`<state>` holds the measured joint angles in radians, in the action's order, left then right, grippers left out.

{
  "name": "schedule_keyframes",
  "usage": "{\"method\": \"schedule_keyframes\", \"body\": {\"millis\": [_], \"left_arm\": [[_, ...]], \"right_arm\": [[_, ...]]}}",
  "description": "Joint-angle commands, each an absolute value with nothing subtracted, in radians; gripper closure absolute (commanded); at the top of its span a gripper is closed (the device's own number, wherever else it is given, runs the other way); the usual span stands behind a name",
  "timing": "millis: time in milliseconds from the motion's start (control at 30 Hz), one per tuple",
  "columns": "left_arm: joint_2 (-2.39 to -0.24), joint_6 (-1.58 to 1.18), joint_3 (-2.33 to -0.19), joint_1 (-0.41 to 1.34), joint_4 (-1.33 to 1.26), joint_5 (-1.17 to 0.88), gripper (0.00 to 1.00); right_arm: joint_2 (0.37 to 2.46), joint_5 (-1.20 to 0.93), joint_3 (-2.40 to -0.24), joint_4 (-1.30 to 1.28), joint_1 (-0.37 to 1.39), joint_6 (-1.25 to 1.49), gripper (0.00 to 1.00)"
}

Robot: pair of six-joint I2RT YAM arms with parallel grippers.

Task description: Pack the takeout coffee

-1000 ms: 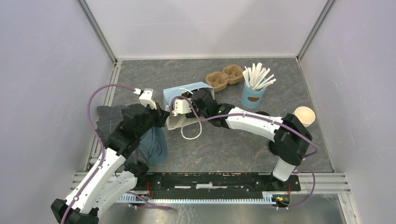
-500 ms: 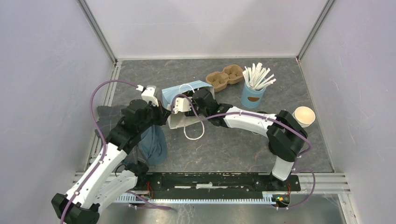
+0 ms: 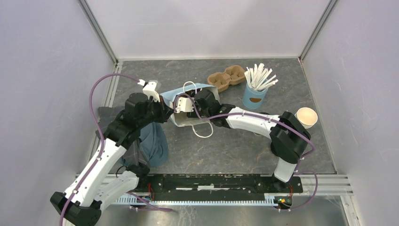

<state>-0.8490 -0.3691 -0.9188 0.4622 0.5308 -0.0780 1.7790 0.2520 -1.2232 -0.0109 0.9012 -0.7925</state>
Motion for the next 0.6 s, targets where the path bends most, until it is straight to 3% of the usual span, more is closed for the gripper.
{"method": "schedule_keyframes", "body": {"millis": [0,567], "left_arm": [[-0.872,-0.428,-1.014,0.466,0.591,-0.156,0.98],[-0.997,-0.470,-1.104,0.466,0.630,-0.469,0.98]], "right_arm": [[1.728,0.200,-1.251,-0.193,0.909,-0.699,0.50],[1.569,0.234,-1.261,-0.480,0.974,-0.558,0.49]]}}
